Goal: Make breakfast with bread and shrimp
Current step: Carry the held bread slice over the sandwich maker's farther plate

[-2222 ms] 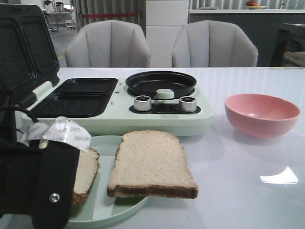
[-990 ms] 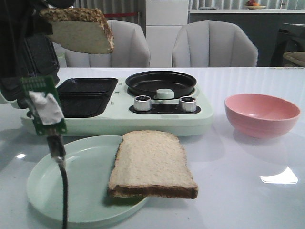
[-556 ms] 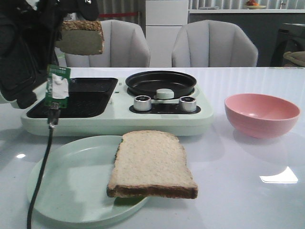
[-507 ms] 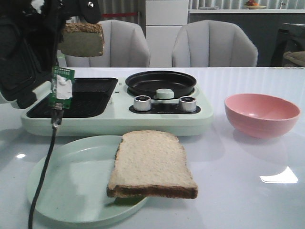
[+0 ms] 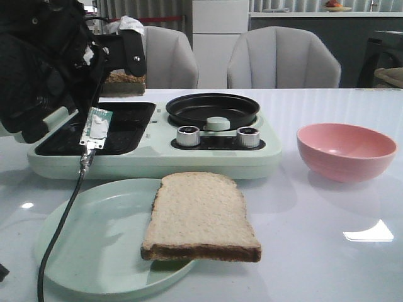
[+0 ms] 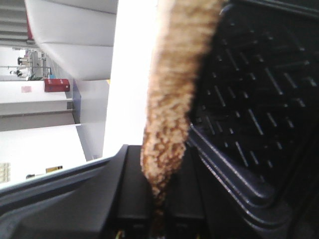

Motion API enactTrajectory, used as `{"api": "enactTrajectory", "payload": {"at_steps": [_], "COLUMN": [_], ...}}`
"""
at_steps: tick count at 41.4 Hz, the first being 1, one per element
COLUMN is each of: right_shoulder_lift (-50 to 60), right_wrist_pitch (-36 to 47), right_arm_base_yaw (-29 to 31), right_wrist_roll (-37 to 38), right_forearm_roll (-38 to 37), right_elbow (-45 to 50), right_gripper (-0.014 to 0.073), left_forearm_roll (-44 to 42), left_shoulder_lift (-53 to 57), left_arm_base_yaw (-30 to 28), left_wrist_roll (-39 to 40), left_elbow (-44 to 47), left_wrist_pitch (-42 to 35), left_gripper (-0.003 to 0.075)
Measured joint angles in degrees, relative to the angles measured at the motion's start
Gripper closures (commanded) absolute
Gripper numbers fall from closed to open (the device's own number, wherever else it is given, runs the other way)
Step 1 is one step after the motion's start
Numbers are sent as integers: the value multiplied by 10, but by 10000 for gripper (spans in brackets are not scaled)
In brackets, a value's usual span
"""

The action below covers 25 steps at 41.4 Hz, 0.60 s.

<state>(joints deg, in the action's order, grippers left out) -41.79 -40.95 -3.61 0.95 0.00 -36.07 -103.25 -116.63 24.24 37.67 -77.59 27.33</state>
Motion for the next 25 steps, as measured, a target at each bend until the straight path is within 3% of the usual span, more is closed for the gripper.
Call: {"api": "enactTrajectory", "payload": {"at_steps": [9, 25], "right_shoulder_lift": [0, 0], "right_wrist_pitch": [0, 0], "right_arm_base_yaw": [0, 0], "right_wrist_roll": [0, 0], "right_forearm_roll": [0, 0], "right_elbow": [0, 0], "right_gripper": [44, 44], "left_forearm_roll": [-2, -5], "left_shoulder_lift": [-12, -18], "left_arm_base_yaw": [-5, -5], "left_wrist_roll": [-13, -16], "left_elbow": [-2, -4], "left_wrist_pitch": [-25, -42], "left_gripper": [597, 326]}}
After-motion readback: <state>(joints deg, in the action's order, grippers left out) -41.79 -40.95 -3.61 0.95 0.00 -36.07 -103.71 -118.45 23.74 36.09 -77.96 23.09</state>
